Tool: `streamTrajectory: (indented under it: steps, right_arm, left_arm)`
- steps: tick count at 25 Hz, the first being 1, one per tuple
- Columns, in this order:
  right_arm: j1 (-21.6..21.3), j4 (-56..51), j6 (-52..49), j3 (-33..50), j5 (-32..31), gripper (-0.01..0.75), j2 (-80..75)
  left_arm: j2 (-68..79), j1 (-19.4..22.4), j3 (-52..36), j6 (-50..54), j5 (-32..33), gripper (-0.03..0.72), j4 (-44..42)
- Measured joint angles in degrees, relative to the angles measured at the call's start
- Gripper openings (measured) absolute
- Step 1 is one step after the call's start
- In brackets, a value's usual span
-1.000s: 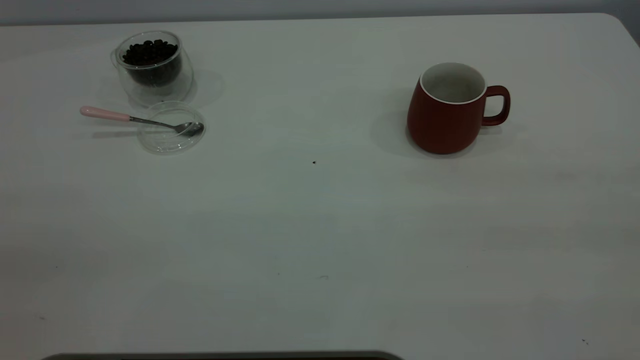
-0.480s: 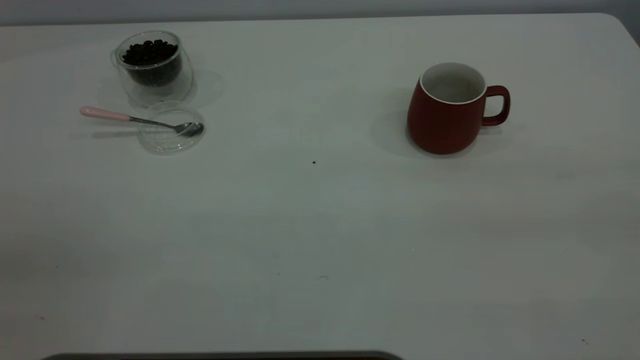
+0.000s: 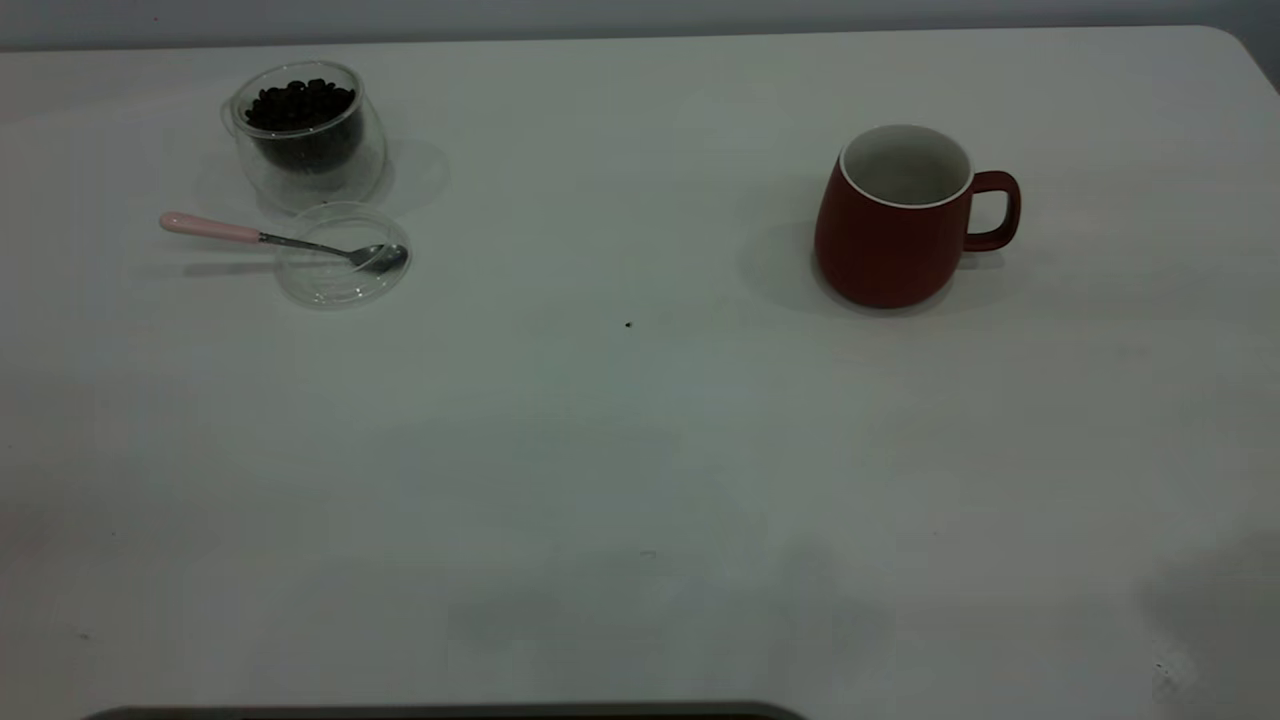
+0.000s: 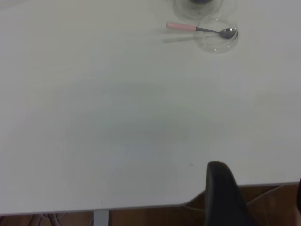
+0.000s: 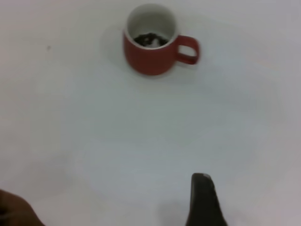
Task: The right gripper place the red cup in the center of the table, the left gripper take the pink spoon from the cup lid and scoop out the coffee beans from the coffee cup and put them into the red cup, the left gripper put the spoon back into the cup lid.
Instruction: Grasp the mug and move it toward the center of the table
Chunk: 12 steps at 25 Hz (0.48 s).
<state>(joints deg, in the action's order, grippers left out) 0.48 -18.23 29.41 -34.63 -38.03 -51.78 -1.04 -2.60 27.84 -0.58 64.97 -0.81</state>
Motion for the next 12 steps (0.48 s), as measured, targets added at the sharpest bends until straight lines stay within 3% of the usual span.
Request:
streamTrajectory:
  steps: [12]
  right_arm:
    - [0.00,-5.32,21.26,-13.24,12.69,0.533,-39.63]
  left_arm:
    - [0.00,0.00,0.00,0.00,0.00,0.432,0.00]
